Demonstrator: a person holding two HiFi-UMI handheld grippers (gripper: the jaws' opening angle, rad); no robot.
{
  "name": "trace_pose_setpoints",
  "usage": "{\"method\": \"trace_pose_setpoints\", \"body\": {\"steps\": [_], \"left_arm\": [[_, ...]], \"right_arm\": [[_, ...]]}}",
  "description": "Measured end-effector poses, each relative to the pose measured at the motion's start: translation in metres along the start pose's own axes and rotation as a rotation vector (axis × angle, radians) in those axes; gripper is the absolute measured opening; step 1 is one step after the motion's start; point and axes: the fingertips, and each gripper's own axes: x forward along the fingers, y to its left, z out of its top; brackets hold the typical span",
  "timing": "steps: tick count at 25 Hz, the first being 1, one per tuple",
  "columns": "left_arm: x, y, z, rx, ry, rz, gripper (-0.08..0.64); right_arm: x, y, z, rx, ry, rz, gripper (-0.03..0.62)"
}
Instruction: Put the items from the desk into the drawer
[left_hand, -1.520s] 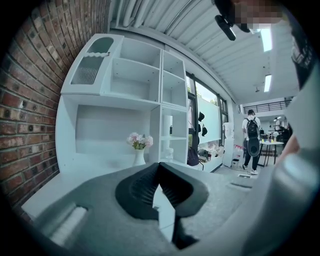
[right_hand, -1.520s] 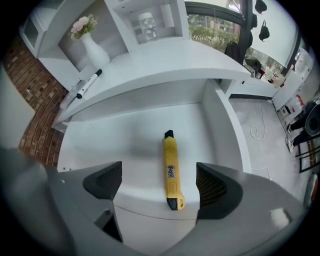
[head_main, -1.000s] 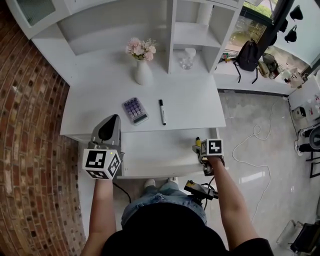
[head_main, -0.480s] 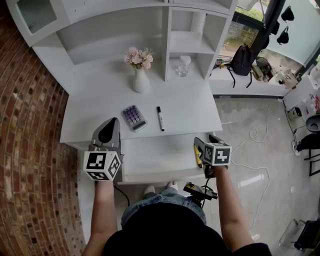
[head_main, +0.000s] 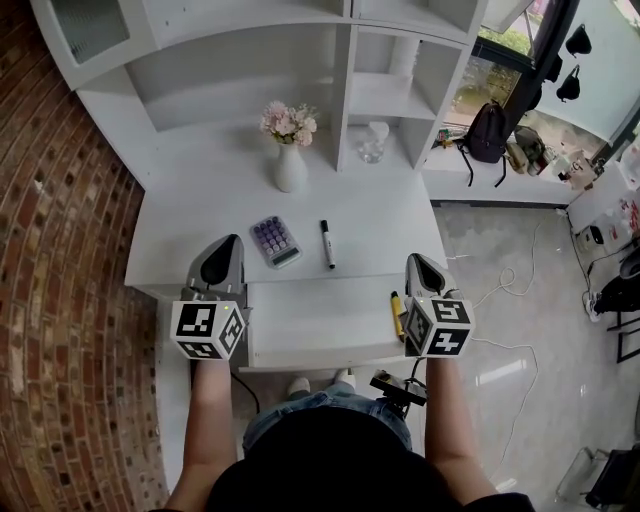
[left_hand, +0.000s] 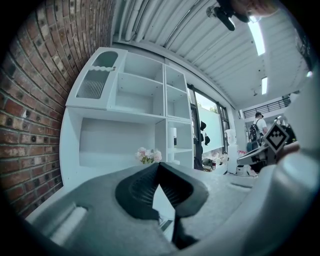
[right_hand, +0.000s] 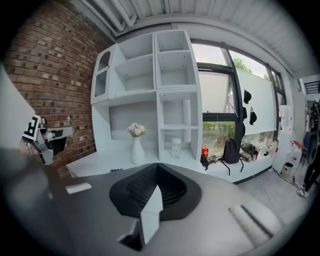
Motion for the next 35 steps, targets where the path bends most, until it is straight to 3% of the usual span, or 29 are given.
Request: {"method": "trace_pose_setpoints", "body": {"steps": [5,13,21,26,27,30,35], "left_arm": [[-0.003,0.006,0.002,0.0,-0.006,0.004,-0.002],[-0.01,0.02,0.004,-0.014,-0.008,0.02,-0.002],[-0.014,0.037,0.003,-0.034,-0.012,0.031,-0.002],[-0.014,0.043,-0.001,-0.047,-0.009,0.033,-0.002],[-0.014,0.044,-0.002,-0.05,-0.006,0.032,-0.002],[-0.011,0.046,-0.008,-0.056,0.004,0.026,-0.002],[-0.006,0.058,-0.018,-0.077,0.02,0.039,-0.002]], "right_arm": [[0.001,0.024,0.027,-0.022,-0.11,0.036,0.011],[0.028,0.072,0.04,-0.033,-0.093,0.14,0.011],[0.068,0.108,0.027,0.022,0.018,0.2,0.013],[0.086,0.13,0.016,0.157,0.108,0.315,0.261],[0.091,0.132,0.012,0.177,0.134,0.327,0.282],[0.11,0.134,-0.006,0.188,0.229,0.331,0.279],[0.151,0.131,-0.047,0.122,0.406,0.277,0.274]]}}
